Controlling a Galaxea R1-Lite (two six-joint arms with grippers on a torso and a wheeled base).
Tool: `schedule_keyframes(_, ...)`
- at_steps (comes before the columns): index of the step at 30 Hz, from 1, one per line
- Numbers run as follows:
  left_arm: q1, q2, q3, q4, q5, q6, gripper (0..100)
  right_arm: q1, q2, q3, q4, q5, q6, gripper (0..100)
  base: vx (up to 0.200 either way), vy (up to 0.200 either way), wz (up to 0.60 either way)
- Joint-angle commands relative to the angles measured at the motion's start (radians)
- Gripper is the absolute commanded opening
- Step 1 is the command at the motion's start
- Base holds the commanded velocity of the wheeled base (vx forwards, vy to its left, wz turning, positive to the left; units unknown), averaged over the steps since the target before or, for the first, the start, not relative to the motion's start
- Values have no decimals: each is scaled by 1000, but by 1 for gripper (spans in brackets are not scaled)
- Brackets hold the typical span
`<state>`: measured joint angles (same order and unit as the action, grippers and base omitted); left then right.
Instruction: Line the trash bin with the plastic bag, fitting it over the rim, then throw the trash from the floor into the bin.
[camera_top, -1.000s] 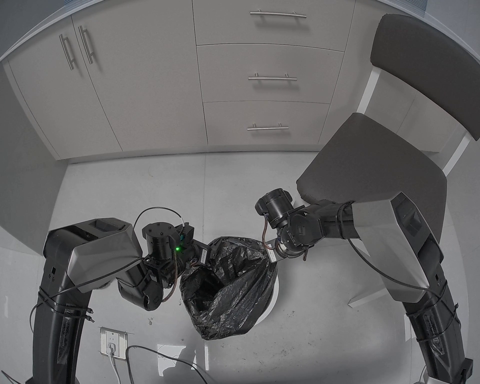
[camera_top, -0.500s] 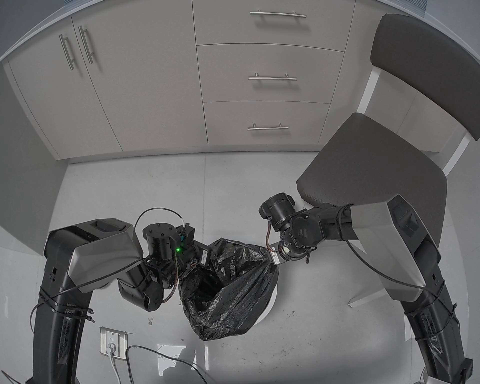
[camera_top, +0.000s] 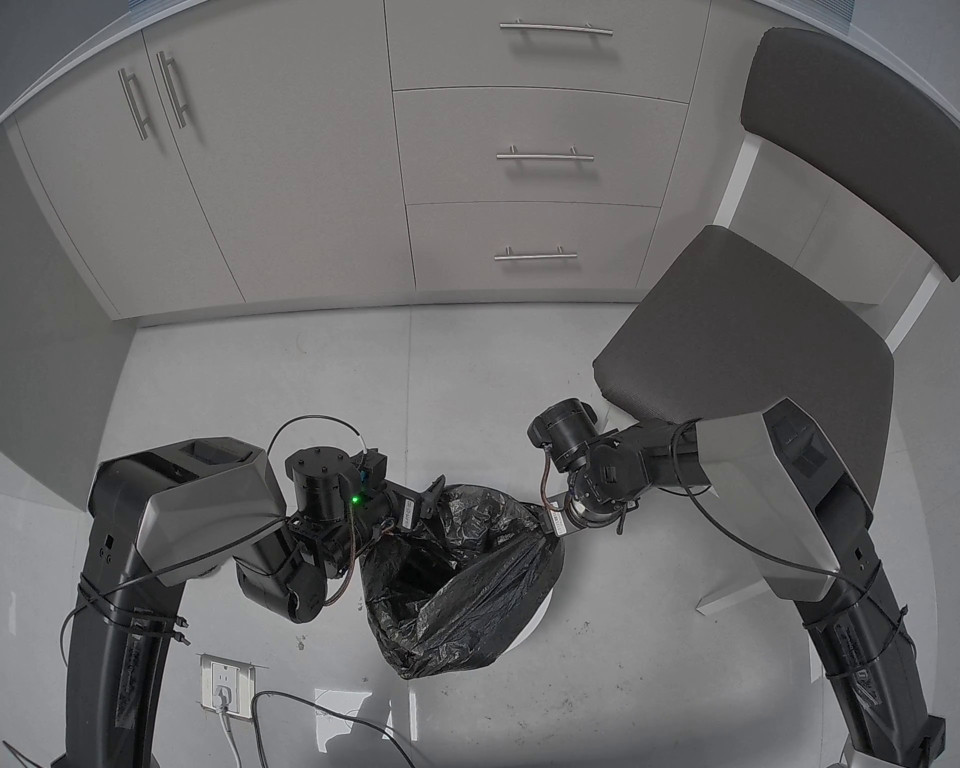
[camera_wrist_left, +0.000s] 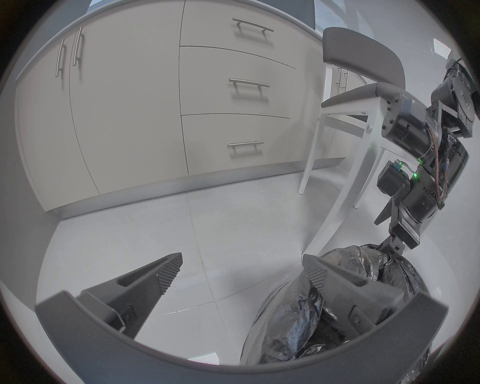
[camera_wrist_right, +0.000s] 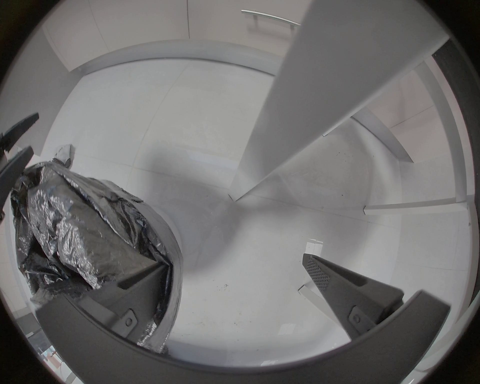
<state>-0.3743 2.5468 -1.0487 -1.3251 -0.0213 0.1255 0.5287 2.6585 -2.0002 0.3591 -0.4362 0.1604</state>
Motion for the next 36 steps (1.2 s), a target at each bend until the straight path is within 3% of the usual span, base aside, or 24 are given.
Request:
schedule_keyframes(1,-2,-2,-1,0,0,-3,100,-10,-20,0,4,10,-1,100,0,0,0)
schedule_keyframes(11,-15,12,9,-20,1,-4,100,28,-158,0,146,33,28,100,0,0,0)
schedule_keyframes(16,-37,15,-1,-22,43,-3,100,71,-183,0,213,62,79,100,0,0,0)
schedule_keyframes(26,-66,18,-13,-19,44,2,100,151,-120,0,319,97,88,100,0,0,0)
schedule_keyframes(36,-64,30,-31,-22,44,-1,100,195,-3,0,314,91,85,100,0,0,0)
